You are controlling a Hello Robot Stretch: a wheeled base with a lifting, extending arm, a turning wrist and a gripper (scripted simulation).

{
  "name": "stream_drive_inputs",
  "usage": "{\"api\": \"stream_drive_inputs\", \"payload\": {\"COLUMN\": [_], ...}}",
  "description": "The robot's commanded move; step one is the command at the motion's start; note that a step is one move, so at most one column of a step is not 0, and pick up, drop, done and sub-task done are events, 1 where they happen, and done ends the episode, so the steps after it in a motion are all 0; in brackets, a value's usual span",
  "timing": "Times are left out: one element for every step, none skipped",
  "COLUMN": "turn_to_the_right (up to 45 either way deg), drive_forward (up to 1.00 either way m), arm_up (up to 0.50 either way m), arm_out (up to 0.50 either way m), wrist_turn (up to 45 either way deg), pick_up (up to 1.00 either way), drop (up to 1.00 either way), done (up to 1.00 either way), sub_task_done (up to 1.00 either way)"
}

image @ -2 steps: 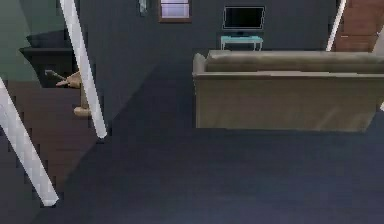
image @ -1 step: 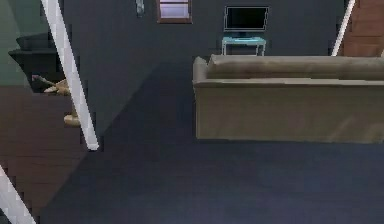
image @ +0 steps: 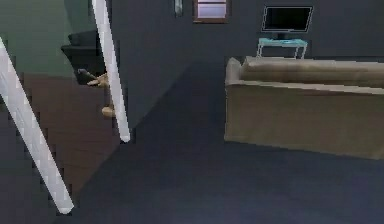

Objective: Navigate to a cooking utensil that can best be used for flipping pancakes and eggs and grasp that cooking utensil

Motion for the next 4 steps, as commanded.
{"api": "stream_drive_inputs", "payload": {"turn_to_the_right": [0.0, 0.0, 9.0, 0.0], "drive_forward": [1.0, 0.8, 0.0, 1.0], "arm_up": [0.0, 0.0, 0.0, 0.0], "arm_out": [0.0, 0.0, 0.0, 0.0], "wrist_turn": [0.0, 0.0, 0.0, 0.0], "pick_up": [0.0, 0.0, 0.0, 0.0], "drop": [0.0, 0.0, 0.0, 0.0], "done": [0.0, 0.0, 0.0, 0.0], "sub_task_done": [0.0, 0.0, 0.0, 0.0]}}
